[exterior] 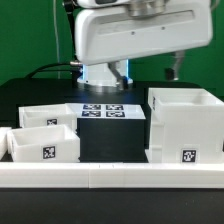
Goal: Assemble drawer
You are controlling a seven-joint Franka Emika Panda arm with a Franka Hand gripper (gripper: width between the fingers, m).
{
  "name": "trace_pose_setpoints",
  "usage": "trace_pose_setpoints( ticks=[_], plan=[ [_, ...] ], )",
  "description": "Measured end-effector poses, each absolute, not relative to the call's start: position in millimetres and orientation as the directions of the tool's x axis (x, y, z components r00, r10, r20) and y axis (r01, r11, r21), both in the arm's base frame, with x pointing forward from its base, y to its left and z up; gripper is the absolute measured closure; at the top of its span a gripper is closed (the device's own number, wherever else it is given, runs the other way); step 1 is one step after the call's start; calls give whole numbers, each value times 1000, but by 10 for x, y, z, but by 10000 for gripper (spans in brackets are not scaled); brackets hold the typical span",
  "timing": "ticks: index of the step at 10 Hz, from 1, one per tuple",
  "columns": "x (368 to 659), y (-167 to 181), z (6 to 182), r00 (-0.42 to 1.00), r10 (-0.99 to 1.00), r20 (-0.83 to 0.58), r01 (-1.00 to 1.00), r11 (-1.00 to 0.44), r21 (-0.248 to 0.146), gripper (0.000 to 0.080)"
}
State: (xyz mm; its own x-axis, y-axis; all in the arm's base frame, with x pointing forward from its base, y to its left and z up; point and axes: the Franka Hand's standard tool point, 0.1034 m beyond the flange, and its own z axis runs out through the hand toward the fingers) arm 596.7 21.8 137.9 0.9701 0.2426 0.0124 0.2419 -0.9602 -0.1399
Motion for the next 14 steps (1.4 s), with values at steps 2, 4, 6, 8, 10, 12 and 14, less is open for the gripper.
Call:
trace_pose_setpoints(
  ticks=[2,4,6,8,10,12,14],
  plan=[
    [5898,-76,1340,941,336,30,337,-934,-119,150],
    [5831,-324,1211,890,452,62,456,-886,-83,150],
    [5757,-394,1070,875,478,76,483,-874,-57,150],
    [5766,-396,1071,874,479,77,484,-873,-57,150],
    [5742,-430,1036,872,484,74,489,-871,-55,150],
    [5548,-689,812,866,497,58,500,-865,-42,150],
    [5487,-856,706,866,498,50,500,-865,-40,150]
  ],
)
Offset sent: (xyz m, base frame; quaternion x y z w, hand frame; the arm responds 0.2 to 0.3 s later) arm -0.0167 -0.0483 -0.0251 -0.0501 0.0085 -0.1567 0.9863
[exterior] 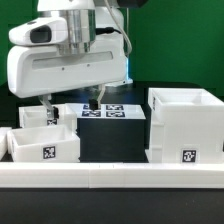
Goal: Assemble drawer
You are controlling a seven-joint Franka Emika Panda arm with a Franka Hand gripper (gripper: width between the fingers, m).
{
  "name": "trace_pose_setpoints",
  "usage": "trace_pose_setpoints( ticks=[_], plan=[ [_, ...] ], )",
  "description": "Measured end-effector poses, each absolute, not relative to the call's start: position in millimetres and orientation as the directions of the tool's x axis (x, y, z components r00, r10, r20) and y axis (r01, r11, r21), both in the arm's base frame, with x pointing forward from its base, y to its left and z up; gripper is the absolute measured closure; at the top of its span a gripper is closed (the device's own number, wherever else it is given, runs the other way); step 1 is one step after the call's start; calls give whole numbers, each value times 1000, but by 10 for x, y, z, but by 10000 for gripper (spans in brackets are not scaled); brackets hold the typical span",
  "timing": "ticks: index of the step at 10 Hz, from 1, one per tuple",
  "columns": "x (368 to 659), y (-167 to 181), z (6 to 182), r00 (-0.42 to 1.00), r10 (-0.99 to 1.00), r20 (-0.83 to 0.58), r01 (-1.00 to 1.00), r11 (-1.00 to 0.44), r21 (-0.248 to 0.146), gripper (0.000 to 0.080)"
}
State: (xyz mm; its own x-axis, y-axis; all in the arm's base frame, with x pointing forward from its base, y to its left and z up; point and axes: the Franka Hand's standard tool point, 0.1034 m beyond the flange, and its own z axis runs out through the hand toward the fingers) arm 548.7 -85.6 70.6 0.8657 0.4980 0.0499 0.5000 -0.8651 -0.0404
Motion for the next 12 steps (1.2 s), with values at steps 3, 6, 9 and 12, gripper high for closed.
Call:
trace_pose_setpoints(
  ticks=[3,6,9,12],
  plan=[
    [5428,-951,485,872,489,39,490,-871,-37,150],
    [5355,-972,197,874,486,22,487,-873,-35,150],
    [5285,-992,71,875,483,24,484,-875,-20,150],
    [5279,-986,53,875,483,29,484,-875,-14,388]
  ],
)
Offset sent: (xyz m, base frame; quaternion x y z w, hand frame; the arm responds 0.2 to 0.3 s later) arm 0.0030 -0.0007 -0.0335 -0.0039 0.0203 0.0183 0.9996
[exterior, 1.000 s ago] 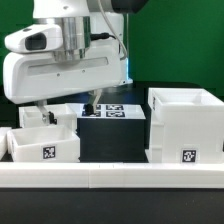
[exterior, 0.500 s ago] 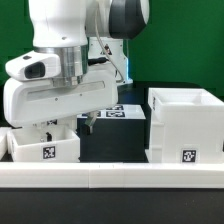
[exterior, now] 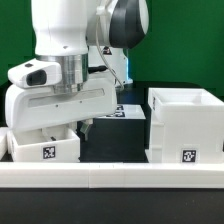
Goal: Assemble drawer
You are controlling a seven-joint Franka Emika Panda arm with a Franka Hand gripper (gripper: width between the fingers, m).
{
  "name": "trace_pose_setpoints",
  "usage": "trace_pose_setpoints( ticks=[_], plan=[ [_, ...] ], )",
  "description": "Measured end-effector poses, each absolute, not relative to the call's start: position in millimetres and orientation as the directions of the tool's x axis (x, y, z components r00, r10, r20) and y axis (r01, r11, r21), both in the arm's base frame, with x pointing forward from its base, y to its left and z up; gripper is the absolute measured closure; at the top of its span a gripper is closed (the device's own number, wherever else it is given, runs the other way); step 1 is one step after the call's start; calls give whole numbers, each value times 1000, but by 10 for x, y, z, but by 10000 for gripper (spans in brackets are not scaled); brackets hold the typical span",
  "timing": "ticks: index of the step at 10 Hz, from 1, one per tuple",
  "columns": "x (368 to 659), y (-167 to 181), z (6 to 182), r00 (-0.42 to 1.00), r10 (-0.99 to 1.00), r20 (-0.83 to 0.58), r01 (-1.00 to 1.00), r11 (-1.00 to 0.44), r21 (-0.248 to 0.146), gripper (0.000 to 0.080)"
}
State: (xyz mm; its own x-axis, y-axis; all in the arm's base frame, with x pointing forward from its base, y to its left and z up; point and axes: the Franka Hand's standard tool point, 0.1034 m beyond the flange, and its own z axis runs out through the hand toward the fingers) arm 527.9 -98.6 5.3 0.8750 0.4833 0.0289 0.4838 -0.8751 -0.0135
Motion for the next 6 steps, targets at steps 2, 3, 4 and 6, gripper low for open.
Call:
trace_pose_setpoints(
  ticks=[2,3,4,6],
  plan=[
    [5279,-985,53,875,483,29,484,-875,-14,571],
    [5280,-984,55,875,483,29,484,-875,-13,705],
    [5283,-979,58,875,483,30,484,-875,-13,705],
    [5282,-981,56,875,483,29,484,-875,-13,758]
  ],
)
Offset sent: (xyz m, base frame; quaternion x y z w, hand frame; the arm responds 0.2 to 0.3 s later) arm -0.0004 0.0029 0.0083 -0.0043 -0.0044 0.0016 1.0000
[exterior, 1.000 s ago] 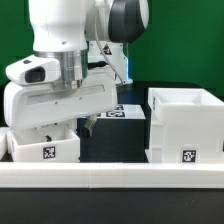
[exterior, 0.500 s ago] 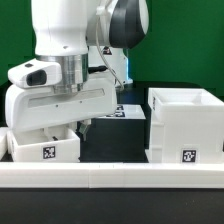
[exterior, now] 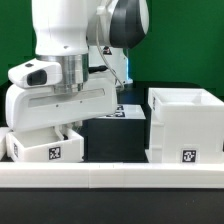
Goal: Assemble drawer
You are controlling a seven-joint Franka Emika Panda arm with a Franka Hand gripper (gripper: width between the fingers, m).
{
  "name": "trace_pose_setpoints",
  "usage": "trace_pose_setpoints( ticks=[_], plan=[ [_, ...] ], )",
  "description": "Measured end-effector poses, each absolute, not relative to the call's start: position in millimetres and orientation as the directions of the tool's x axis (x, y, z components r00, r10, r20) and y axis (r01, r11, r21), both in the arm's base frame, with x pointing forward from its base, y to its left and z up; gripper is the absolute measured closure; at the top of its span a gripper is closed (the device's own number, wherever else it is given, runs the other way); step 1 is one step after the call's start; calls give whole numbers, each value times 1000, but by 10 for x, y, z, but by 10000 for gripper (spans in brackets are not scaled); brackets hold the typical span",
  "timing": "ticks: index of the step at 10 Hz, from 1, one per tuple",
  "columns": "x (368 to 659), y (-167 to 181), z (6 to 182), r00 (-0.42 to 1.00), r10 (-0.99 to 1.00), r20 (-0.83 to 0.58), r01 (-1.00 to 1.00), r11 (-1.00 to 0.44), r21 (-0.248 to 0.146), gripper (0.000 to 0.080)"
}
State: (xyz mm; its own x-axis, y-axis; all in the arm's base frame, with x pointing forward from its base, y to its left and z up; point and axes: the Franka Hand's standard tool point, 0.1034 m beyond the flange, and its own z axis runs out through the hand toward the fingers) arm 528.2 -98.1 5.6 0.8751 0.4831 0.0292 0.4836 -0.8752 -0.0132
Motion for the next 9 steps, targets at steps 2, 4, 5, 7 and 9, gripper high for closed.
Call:
trace_pose_setpoints(
  ticks=[2,4,5,7,9],
  plan=[
    [5282,-981,56,875,483,29,484,-875,-13,758],
    [5294,-950,91,858,513,17,513,-858,-15,758],
    [5318,-874,247,814,581,-5,581,-814,-23,758],
    [5270,-815,371,733,679,-39,677,-734,-53,758],
    [5197,-829,459,712,701,-43,698,-713,-62,758]
  ],
)
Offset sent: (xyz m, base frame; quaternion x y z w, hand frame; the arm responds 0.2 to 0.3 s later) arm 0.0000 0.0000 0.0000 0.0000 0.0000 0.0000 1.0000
